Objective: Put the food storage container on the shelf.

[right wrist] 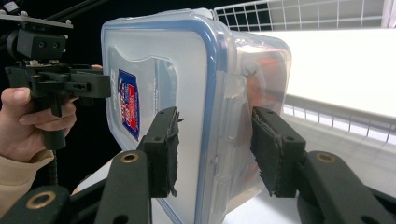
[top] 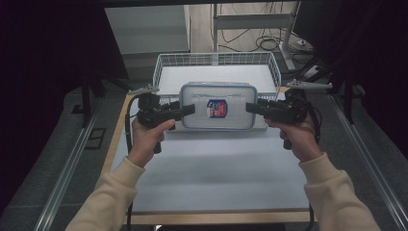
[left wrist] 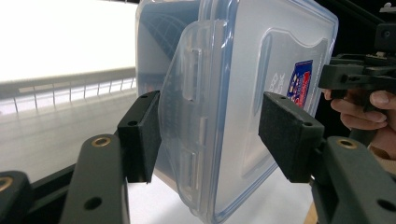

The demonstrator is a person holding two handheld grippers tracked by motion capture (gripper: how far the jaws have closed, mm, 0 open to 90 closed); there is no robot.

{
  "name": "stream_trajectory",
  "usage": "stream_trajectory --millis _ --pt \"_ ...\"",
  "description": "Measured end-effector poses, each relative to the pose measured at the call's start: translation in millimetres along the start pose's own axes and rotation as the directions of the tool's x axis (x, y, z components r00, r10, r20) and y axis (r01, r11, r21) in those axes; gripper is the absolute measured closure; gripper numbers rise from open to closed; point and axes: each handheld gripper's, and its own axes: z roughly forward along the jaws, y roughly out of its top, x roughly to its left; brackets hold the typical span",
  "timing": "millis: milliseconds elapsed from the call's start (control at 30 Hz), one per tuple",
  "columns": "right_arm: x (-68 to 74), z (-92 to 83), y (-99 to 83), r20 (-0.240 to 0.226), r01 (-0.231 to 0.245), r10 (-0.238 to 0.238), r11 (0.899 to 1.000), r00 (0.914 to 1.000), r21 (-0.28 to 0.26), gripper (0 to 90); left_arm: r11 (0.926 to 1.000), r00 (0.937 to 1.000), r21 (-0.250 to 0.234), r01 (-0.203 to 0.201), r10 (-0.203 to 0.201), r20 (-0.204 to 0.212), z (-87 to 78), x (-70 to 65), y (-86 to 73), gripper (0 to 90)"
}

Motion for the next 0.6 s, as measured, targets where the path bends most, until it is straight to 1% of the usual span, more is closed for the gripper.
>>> stream_trajectory --millis 33,67,100,267,300,333,400,600 --pt "0.0 0.0 0.0 0.000 0.000 0.000 1.000 1.0000 0.000 52.6 1.0000 1.0000 0.000 0.000 0.000 0.000 0.0 0.0 0.0 41.0" --pt "-2.7 0.7 7.4 -0.002 0.001 -0.001 1.000 1.0000 0.003 52.5 1.0000 1.0000 -0.004 -0.005 0.005 0.000 1.2 1.2 6.4 41.1" --pt "-2.7 0.7 7.4 -0.002 0.001 -0.001 1.000 1.0000 0.003 52.5 1.0000 1.0000 -0.004 -0.005 0.005 0.000 1.2 1.2 6.4 41.1" --pt "-11.8 8.0 24.1 0.000 -0.004 0.004 1.000 1.0000 -0.006 52.5 0.9999 1.0000 -0.010 -0.003 0.003 -0.006 6.8 7.8 24.2 40.9" --pt "-11.8 8.0 24.1 0.000 -0.004 0.004 1.000 1.0000 -0.006 52.5 0.9999 0.9999 -0.006 -0.011 0.011 -0.010 7.2 8.8 27.5 40.9" --pt "-15.5 10.8 29.7 -0.003 -0.006 0.006 1.000 1.0000 -0.001 52.5 0.9998 0.9998 -0.007 -0.017 0.017 -0.014 7.9 8.9 30.8 40.9" --pt "-17.5 12.1 32.5 -0.008 -0.012 0.012 1.000 0.9999 -0.002 52.5 0.9998 0.9996 -0.008 -0.020 0.020 -0.018 9.1 10.8 37.0 40.9" --pt "-25.0 21.1 49.3 0.005 -0.008 0.008 1.000 1.0000 0.000 52.5 1.0000 0.9999 -0.010 -0.002 0.002 -0.012 15.7 21.6 49.5 40.5"
